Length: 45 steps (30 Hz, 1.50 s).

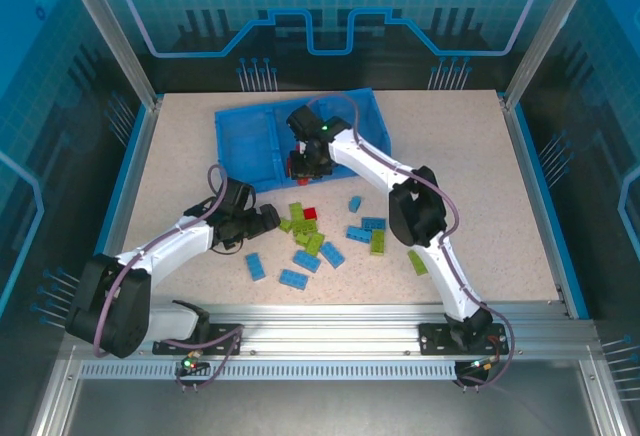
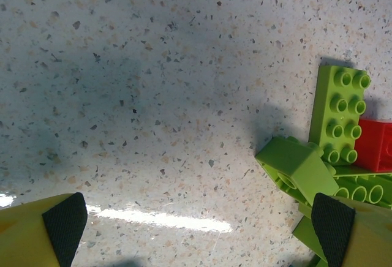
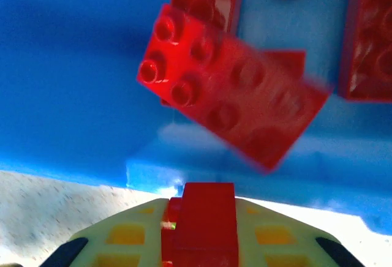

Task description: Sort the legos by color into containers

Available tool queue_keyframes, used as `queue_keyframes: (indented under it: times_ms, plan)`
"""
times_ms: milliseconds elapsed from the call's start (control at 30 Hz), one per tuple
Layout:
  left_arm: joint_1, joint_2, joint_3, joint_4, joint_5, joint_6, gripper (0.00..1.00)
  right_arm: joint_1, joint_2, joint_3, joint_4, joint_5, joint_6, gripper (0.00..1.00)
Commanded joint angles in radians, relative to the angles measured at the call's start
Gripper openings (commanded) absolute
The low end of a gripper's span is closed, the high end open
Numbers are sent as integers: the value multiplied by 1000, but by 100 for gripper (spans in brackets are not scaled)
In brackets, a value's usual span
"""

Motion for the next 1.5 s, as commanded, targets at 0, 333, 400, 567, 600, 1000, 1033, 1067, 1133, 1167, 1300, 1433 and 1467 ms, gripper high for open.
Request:
queue_keyframes:
  times_ms: [0,333,400,567,600,1000,1033,1067,1133,1167,1300,1433,1467]
  plan:
    - [3,-5,-10,3,12,-15,99,-36,75,67,-15,-37,47,22]
    - [3,-13,-18,0,11,-20,99,-71,104,129,60,-54,139,29]
    - [4,-14,-19,0,12,-20,99,-72,114,130,62,-55,147,38]
    - [3,-22,-22,-5,10,-21,99,-69,120,126,71,-75,130,60]
    - [4,-22,-23,-4,10,-21,99,-68,114,127,72,-70,124,63]
    - [3,-19,-32,5,18,-32,99,-22,-64,90,-6,-6,-50,82]
    - [3,-19,-32,6,18,-32,99,-15,-86,59,-19,7,-69,82]
    - [3,-19,-34,6,17,-33,99,-8,-123,19,-22,20,-79,82]
    - [3,-22,-37,7,14,-36,99,7,-191,-105,2,46,-89,82]
    - [3,-22,-38,8,14,-35,99,12,-226,-169,27,56,-86,81]
    - [4,-21,-40,9,15,-34,99,36,-325,-362,133,54,-57,81]
    - [3,-13,-34,10,21,-32,99,55,-340,-406,186,88,-66,84]
    - [3,-10,-30,8,22,-30,99,53,-326,-388,178,88,-64,84]
